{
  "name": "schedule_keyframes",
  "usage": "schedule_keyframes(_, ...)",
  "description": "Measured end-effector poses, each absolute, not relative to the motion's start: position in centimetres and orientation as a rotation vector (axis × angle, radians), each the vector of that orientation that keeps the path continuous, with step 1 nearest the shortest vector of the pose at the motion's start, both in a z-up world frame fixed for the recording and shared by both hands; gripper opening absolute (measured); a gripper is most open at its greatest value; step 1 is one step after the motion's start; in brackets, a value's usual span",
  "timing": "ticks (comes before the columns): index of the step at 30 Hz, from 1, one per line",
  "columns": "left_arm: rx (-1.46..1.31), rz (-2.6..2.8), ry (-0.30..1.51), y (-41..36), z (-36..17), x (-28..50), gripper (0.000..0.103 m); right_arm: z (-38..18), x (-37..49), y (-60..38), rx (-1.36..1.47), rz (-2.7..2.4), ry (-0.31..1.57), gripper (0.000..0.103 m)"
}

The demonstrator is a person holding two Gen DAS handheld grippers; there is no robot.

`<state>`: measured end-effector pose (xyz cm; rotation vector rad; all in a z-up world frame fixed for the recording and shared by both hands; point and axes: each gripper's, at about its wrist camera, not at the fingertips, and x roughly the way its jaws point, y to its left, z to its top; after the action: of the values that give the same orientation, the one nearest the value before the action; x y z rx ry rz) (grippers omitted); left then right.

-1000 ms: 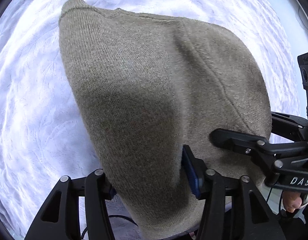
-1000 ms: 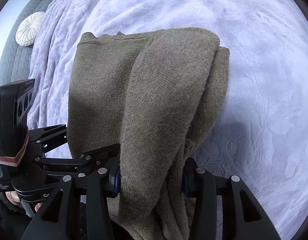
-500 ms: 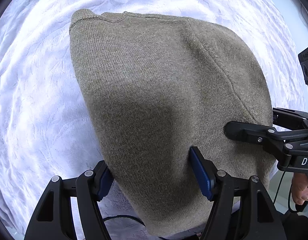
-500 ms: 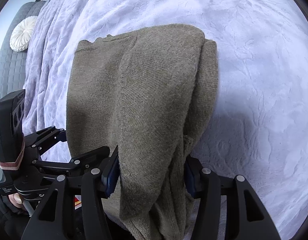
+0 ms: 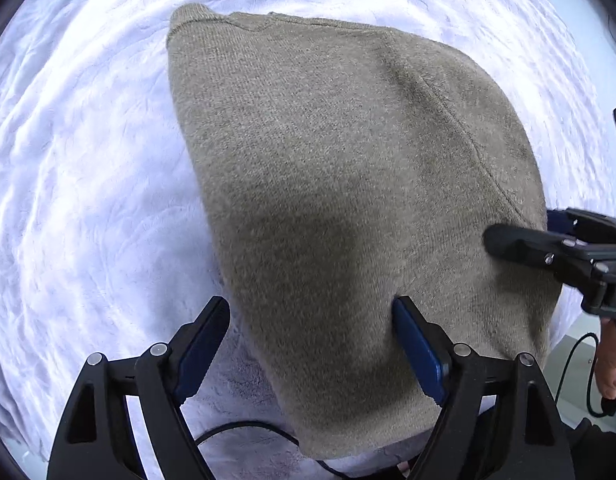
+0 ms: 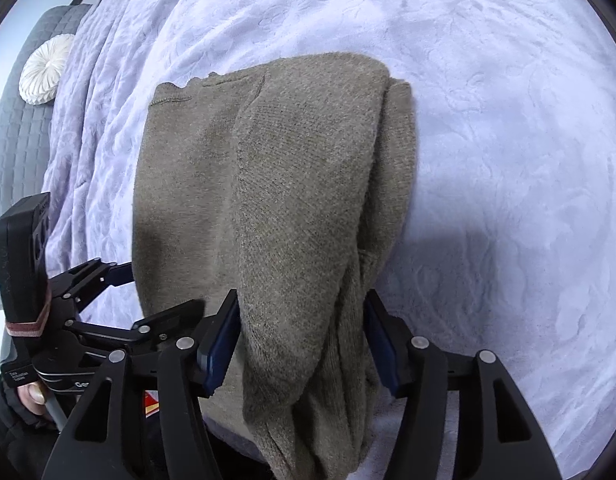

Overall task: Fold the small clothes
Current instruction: 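Lower the folded end onto the sweater and open both grippers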

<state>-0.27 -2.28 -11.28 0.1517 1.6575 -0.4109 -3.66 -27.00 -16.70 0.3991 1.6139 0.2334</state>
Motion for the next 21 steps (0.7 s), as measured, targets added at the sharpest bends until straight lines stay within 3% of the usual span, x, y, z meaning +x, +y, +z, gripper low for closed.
schedule_keyframes(10,0.126,-0.337,1.674,-0.6,-10.5,-1.4,0.085,-14.1,-4.3,-26.0,0.179,0.138,1.524,0.068)
schedule_keyframes(13,0.205,-0.291,1.662,-0.6,-10.7,-2.1,0.102,-14.3,-4.4,-24.9,0.068,0.116,1.521,0.068)
schedule_keyframes(21,0.252,-0.296,1.598,-0.7,-8.8,-3.7,0.102,-13.8,-5.0,-25.3,0.043,0.087,1.501,0.068)
